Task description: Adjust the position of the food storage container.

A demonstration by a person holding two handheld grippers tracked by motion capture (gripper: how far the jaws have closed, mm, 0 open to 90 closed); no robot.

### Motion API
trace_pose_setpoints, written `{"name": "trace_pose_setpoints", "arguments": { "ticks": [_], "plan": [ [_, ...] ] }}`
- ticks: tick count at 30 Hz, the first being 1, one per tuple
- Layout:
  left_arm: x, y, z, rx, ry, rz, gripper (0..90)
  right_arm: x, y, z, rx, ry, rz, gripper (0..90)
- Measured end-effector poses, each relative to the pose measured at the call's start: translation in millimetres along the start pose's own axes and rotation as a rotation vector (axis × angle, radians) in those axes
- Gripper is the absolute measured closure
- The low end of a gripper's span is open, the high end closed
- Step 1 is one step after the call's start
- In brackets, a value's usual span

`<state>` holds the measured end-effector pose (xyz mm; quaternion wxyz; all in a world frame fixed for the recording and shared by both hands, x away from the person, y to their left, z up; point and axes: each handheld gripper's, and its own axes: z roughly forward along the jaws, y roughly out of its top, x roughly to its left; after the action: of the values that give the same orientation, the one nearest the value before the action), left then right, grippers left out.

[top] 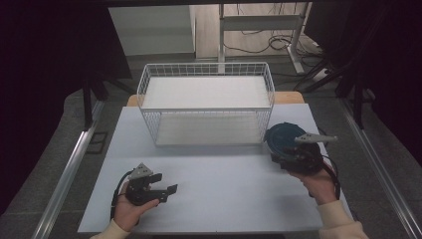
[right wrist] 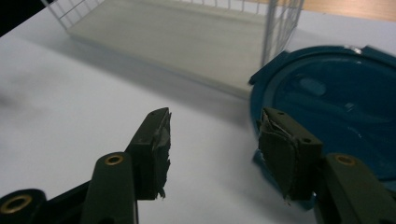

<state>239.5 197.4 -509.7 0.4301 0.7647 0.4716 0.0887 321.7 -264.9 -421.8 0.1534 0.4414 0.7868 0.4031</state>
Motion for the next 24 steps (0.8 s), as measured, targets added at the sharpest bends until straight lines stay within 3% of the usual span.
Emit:
{"name": "trace_pose_setpoints", "arguments": {
  "ticks": [4,5,12,19,24],
  "plan": [
    [2.0,0.1,-0.3,0.001,0.005,-0.009,23.3,-15.5,11.5,4.3,-0.005,0.0,0.029,48.3],
    [2.8,0.2,0.3,0.002,0.007,-0.012,23.3,-22.4,16.9,6.4,-0.003,0.001,0.04,53.8],
    [2.9,-0.6,-0.8,-0.003,0.014,-0.018,23.2,-40.4,34.5,12.6,0.02,0.012,0.072,68.1],
    [5.7,-1.3,0.1,0.0,0.008,-0.033,23.3,-56.0,59.1,27.4,0.064,-0.04,0.076,86.3],
    [5.4,-1.4,-0.3,-0.001,0.01,-0.031,23.3,-65.7,69.2,39.8,0.08,-0.064,0.101,89.2]
  ]
}}
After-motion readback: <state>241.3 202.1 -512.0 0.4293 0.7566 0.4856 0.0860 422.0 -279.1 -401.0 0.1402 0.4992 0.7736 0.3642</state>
